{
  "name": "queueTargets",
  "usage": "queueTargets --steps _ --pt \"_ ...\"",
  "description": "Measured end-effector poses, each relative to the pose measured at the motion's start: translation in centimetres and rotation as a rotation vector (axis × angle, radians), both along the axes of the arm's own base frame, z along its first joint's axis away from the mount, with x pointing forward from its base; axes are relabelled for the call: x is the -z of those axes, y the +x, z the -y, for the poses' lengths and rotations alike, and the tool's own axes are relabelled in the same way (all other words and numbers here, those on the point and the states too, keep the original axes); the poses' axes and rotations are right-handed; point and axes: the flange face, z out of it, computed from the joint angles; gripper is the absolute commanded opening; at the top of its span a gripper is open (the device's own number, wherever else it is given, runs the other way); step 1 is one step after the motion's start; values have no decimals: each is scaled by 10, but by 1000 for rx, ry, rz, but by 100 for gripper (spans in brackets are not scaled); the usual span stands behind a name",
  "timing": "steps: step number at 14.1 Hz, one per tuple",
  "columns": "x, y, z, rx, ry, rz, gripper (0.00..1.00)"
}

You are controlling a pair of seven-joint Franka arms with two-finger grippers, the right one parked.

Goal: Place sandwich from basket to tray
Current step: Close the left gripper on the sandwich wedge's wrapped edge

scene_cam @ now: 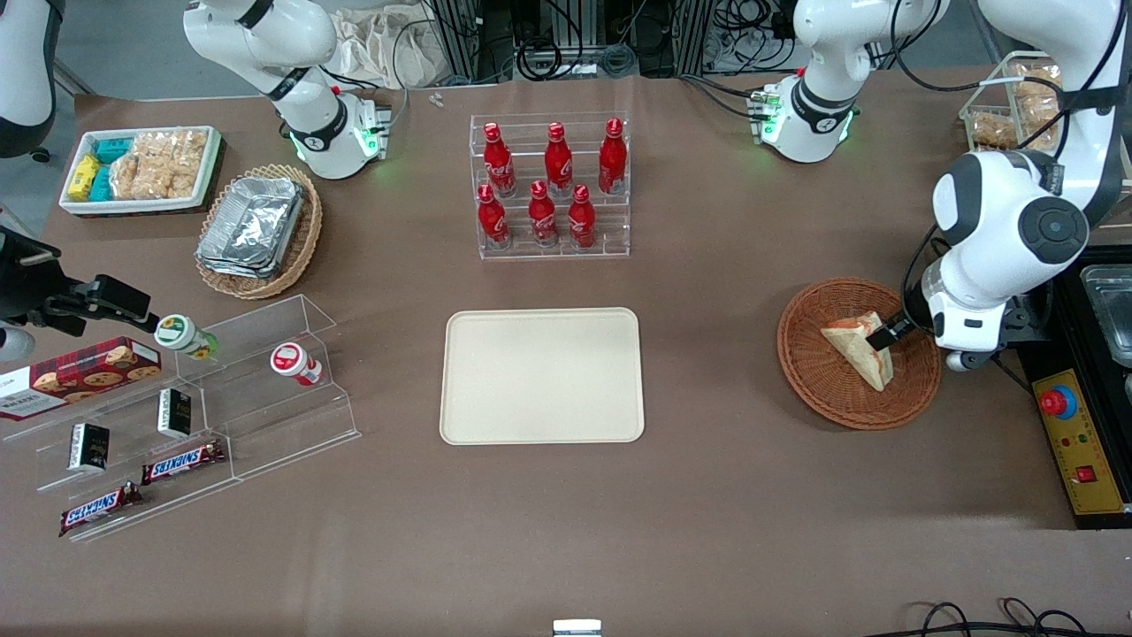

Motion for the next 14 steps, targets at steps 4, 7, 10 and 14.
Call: queueTargets --steps 4,7,10,14 --pt "33 -1 -1 -11 -11 -29 100" --pt "64 -4 -3 -18 -22 -53 100" --pt "89 -5 -15 -48 -28 -62 80" --pt "104 -5 -31 -80 -30 -51 0"
